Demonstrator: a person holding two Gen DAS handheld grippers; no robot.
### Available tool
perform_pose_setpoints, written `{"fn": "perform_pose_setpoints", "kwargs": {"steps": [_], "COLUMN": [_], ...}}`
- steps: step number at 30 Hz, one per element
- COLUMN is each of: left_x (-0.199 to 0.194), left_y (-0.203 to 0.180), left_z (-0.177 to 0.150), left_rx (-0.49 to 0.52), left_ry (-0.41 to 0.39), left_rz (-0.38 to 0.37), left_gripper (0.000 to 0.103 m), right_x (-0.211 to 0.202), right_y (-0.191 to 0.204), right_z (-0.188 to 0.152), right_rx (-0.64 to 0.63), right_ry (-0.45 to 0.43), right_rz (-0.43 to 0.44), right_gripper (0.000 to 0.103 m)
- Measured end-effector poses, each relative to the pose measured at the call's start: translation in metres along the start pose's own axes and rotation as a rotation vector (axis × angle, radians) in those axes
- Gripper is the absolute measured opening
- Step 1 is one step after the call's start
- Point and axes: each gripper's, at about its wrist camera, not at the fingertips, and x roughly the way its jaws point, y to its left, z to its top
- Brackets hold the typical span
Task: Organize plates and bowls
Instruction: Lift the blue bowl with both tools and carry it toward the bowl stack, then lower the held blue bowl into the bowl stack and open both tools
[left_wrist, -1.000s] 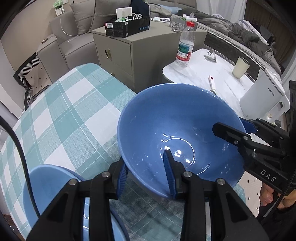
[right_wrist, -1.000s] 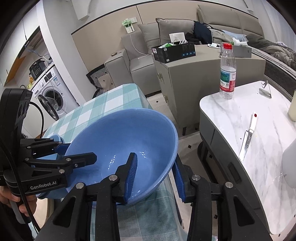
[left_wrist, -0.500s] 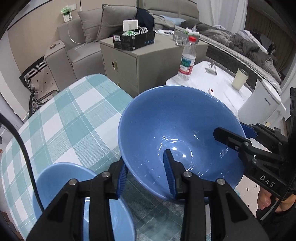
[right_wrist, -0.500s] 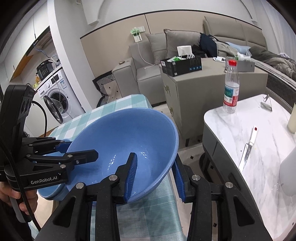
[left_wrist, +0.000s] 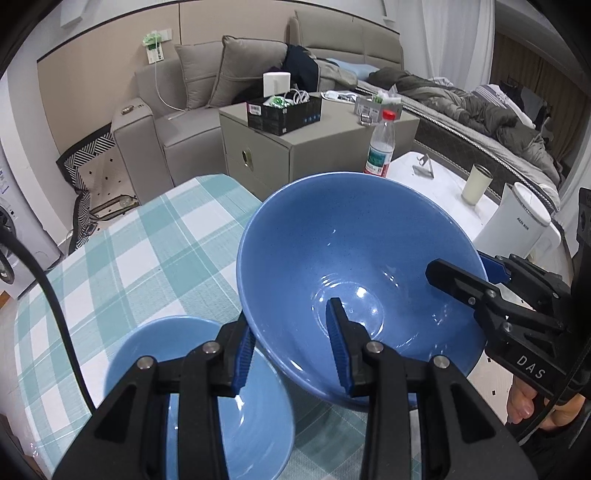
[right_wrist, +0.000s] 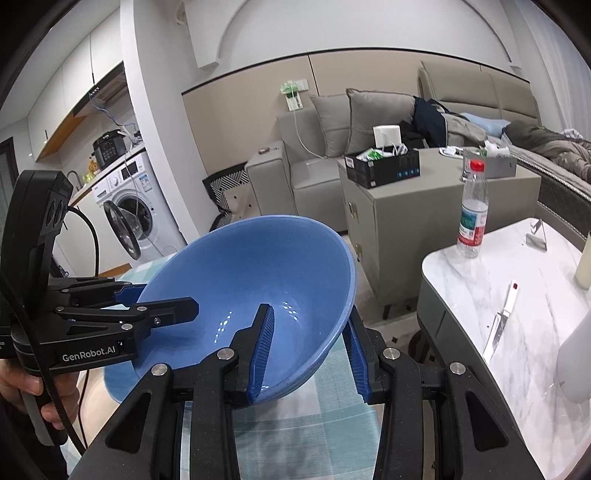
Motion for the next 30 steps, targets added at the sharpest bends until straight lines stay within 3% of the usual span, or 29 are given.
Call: {"fn": "perform_pose_setpoints", "kwargs": {"steps": [30], "left_x": [-0.061], "left_y": [0.060], "left_z": [-0.037], "left_rx": [-0.094], "left_ry": [-0.090], "left_rz": [0.068], "left_gripper": [0.036], "right_x": [-0.008], "right_y": [0.085], "right_z": [-0.009], "right_rx": [-0.092], "right_ry": [-0.068], "right_rz": [0.124], "right_gripper": [0.039]}}
